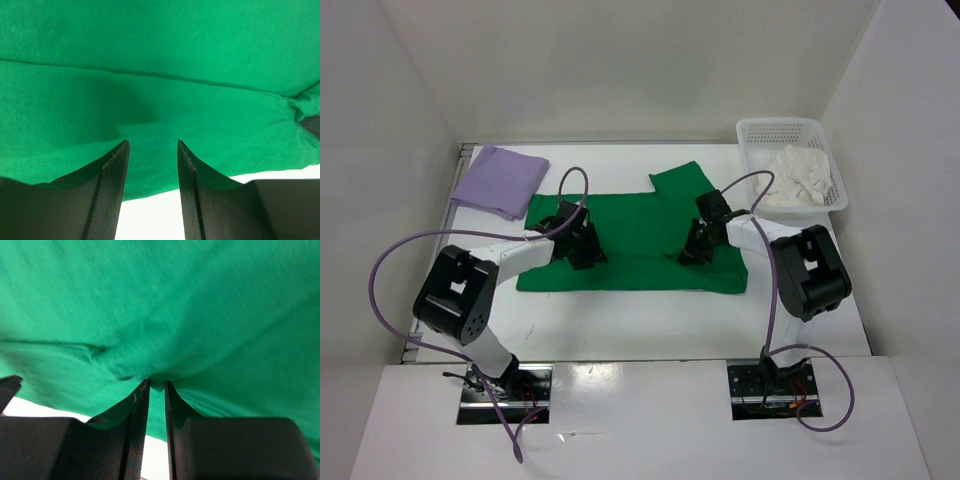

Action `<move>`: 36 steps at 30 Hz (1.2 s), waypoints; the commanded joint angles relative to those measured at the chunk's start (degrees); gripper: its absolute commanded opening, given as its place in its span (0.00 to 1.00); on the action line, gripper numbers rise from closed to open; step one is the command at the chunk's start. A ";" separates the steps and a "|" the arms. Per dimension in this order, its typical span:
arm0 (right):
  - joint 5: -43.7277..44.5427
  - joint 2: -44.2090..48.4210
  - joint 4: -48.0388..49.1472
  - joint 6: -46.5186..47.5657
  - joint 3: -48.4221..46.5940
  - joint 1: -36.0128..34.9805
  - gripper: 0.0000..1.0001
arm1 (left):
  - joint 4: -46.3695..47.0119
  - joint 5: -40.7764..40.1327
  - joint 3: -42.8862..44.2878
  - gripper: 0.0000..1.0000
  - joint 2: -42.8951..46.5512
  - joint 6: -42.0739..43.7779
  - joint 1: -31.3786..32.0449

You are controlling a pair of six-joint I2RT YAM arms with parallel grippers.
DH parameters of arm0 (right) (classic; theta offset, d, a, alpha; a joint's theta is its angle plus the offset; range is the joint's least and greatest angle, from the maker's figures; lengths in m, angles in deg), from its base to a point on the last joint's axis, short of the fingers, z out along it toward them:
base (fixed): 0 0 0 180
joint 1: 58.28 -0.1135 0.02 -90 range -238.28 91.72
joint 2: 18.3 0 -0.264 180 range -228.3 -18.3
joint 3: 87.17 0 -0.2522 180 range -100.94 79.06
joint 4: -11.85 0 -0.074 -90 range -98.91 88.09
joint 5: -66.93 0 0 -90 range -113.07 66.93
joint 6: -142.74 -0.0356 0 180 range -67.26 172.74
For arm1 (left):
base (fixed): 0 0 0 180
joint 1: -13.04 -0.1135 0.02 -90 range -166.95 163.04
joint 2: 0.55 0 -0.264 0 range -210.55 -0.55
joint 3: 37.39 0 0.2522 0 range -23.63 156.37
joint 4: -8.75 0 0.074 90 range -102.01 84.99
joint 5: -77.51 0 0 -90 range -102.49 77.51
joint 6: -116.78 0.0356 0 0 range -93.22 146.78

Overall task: Fold and stack the t-shirts
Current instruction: Fold the flattened tshirt in 1/3 of the way

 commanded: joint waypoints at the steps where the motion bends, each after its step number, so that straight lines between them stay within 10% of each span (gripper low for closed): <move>1: 0.78 -2.93 2.80 0.75 -4.33 -0.47 0.23 | 1.25 0.18 -1.66 0.51 2.61 -0.94 -0.11; 11: 1.31 -11.37 -0.44 1.37 -21.81 -0.47 0.13 | 0.19 0.18 -2.28 0.51 4.28 -1.47 -0.11; 19: 3.77 -9.00 -0.37 1.37 -23.23 -1.53 0.47 | 0.19 -0.34 -2.81 0.51 6.13 -2.00 -0.11; 26: 7.81 5.49 1.30 -2.32 -3.39 -2.14 0.15 | 0.19 -1.05 1.84 0.51 0.79 -0.24 5.59; 36: 12.99 6.64 -2.38 -7.50 9.36 -1.44 0.05 | 0.19 1.59 3.88 0.51 -9.25 -1.11 10.44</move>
